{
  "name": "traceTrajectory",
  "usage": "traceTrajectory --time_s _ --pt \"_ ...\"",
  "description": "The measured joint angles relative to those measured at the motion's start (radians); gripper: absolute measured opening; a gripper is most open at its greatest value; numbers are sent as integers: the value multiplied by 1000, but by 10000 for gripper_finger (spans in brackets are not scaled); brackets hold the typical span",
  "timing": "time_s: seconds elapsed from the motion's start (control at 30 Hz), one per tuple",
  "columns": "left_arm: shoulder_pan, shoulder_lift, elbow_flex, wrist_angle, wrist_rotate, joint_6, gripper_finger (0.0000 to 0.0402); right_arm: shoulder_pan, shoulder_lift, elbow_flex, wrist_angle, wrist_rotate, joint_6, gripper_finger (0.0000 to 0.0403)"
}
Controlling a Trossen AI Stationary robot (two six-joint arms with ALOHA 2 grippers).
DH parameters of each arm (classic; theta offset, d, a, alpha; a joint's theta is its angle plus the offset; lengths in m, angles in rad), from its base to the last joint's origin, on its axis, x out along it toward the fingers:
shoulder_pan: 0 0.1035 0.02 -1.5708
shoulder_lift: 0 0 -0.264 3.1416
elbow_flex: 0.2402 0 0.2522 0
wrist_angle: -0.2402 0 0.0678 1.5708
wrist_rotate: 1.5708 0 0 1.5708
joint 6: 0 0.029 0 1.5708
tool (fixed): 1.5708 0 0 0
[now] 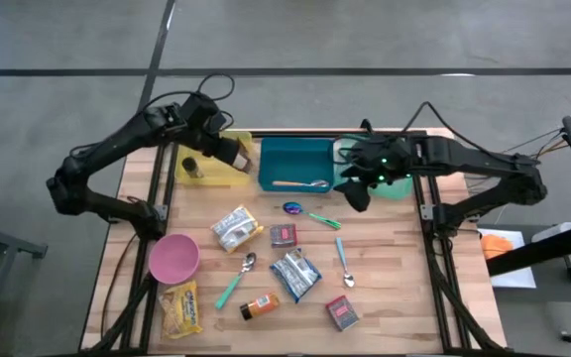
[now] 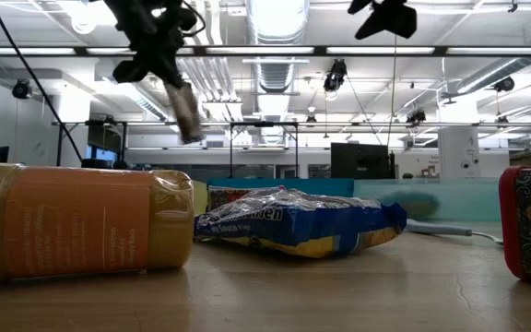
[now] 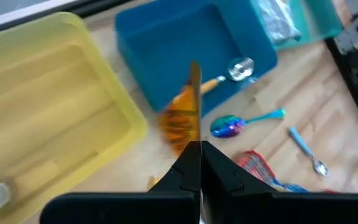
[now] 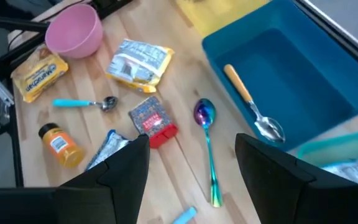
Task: Pick & Place Food Item
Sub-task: Put the orange seasoning pack into the yellow bin
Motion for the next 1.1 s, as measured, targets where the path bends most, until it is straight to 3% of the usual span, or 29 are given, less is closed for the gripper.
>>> traceTrajectory --time_s 0.5,0.67,1.1 --pt "70 96 0 2 -1 8 0 0 -185 -238 34 42 147 233" --pt "72 146 0 -10 -60 8 0 0 -234 -306 89 41 184 233" --pt "94 216 0 -10 -71 24 0 0 -295 -381 144 39 223 233"
